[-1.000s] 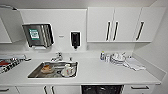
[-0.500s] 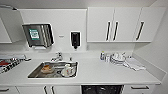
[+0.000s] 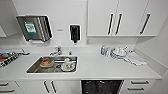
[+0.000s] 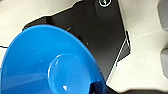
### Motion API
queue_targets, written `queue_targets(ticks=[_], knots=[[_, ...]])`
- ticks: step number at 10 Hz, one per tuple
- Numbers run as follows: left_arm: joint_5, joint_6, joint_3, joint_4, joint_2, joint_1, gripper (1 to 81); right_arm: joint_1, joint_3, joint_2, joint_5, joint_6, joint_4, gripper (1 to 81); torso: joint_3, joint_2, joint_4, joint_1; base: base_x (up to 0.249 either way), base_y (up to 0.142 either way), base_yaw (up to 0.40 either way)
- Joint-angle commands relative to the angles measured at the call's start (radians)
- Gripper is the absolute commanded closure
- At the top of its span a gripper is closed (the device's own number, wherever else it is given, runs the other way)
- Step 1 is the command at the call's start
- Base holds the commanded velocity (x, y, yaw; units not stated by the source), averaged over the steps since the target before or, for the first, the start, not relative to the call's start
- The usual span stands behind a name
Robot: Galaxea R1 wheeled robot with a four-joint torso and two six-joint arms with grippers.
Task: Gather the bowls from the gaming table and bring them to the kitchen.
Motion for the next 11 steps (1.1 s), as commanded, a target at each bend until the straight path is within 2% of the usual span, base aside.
queue_targets(ticks=[1,2,3,4,5,6,8,11], knots=[[0.027,-0.005,0.191,0.008,-0.143,-0.067,81.1,0.043,0.012,-0.022,-0.043,-0.002,-0.005,81.1,-0.090,0.000,0.000,0.001,0.000,0.000,0.000],[0.026,-0.005,0.243,0.006,-0.180,-0.074,81.1,0.045,0.012,-0.022,-0.043,-0.002,-0.005,81.1,-0.030,0.000,0.000,0.001,0.000,0.000,0.000],[0.021,-0.006,0.288,-0.003,-0.220,-0.078,81.1,0.045,0.012,-0.022,-0.043,-0.002,-0.004,81.1,-0.065,0.000,0.000,0.001,0.000,0.000,0.000],[0.015,-0.009,0.284,-0.009,-0.237,-0.081,81.1,0.045,0.012,-0.022,-0.041,-0.002,-0.004,81.1,-0.087,0.001,0.000,0.001,0.000,0.000,0.000],[-0.008,-0.011,0.280,-0.021,-0.256,-0.096,81.1,0.046,0.012,-0.022,-0.040,-0.002,-0.005,81.1,-0.093,0.001,0.000,0.002,0.000,0.000,0.000],[-0.080,-0.014,0.280,-0.044,-0.274,-0.119,81.1,0.046,0.012,-0.020,-0.040,-0.002,-0.005,81.1,-0.099,0.001,0.000,0.001,0.000,0.000,0.000],[-0.151,-0.015,0.290,-0.052,-0.311,-0.188,81.1,0.046,0.012,-0.023,-0.040,-0.002,-0.005,81.1,-0.098,0.001,0.000,0.002,0.000,0.000,0.000],[-0.129,-0.015,0.424,-0.043,-0.399,-0.281,81.1,0.045,0.008,-0.026,-0.034,-0.001,-0.002,81.1,-0.099,0.001,0.000,0.002,0.000,0.000,0.000]])
